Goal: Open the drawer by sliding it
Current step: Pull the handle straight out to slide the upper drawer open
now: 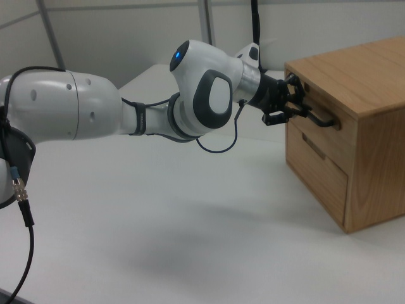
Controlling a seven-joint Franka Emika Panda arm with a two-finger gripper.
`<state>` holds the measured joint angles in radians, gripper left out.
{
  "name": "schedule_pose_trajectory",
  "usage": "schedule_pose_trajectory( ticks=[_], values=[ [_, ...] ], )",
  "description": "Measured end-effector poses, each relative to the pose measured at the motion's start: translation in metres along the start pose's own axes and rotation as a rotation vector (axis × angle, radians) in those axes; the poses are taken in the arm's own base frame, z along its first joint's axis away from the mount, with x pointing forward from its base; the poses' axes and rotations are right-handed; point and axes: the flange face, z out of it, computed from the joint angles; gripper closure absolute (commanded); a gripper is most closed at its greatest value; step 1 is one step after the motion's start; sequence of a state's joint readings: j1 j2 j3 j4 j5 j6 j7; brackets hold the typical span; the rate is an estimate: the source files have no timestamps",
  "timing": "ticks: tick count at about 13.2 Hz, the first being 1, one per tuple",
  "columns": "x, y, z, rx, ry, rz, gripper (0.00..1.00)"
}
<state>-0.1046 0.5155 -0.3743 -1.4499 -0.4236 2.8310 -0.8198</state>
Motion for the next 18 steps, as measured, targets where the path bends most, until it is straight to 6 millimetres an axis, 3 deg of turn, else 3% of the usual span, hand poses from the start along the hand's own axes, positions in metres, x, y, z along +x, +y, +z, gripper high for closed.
schedule_pose_trajectory(
  ticks=[7,18],
  values=[
    [-0.01,-0.004,-0.012,0.016,0.007,0.014,0.97],
    [-0.04,-0.061,-0.134,0.184,0.096,0.053,0.97]
  ],
)
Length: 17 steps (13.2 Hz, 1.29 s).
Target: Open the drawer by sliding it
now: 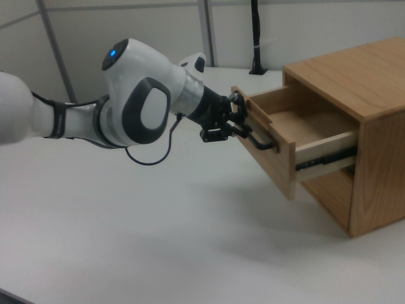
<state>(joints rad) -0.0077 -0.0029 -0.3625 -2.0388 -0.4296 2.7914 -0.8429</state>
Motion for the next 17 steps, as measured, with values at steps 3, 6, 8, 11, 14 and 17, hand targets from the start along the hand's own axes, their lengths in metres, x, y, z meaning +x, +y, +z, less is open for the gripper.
schedule_pose_trajectory(
  ticks=[3,6,8,11,14,17],
  values=[
    [0.0,-0.008,-0.017,0.044,-0.011,0.002,0.97],
    [0.004,-0.013,-0.033,0.101,-0.04,-0.004,0.97],
    [0.006,-0.015,-0.048,0.116,-0.04,-0.007,0.95],
    [0.007,0.001,-0.092,0.088,-0.014,0.004,0.0],
    [0.009,-0.001,-0.098,0.097,-0.018,0.014,0.0],
    [0.05,-0.012,-0.122,0.248,-0.079,0.239,0.0]
  ],
)
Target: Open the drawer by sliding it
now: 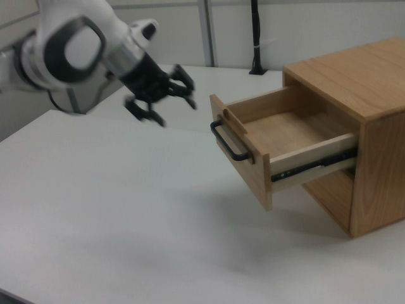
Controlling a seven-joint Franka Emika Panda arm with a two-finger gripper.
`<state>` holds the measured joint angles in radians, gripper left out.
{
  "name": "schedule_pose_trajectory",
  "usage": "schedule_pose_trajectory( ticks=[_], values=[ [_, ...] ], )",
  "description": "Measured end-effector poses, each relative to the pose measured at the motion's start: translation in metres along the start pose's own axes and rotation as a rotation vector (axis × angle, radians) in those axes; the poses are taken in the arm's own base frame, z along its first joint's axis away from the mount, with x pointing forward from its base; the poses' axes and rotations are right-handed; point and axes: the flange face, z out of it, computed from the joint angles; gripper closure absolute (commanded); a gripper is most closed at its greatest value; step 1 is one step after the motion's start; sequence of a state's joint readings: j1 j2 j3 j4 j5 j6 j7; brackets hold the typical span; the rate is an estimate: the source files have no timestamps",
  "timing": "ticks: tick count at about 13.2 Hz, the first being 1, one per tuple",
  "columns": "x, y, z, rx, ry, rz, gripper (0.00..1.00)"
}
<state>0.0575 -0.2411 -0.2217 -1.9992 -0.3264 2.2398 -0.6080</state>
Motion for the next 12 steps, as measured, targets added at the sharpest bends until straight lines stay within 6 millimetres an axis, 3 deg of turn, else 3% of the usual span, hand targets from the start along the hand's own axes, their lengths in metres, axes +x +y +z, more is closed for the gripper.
schedule_pose_trajectory(
  ticks=[2,4,7,9,12],
  values=[
    [0.051,-0.026,-0.051,0.188,-0.048,0.317,0.0],
    [0.079,-0.046,-0.063,0.278,-0.109,0.604,0.0],
    [0.107,-0.083,-0.028,0.328,-0.266,0.808,0.0],
    [0.107,-0.079,-0.005,0.379,-0.296,0.825,0.0],
    [0.101,-0.077,0.003,0.401,-0.331,0.743,0.0]
  ],
)
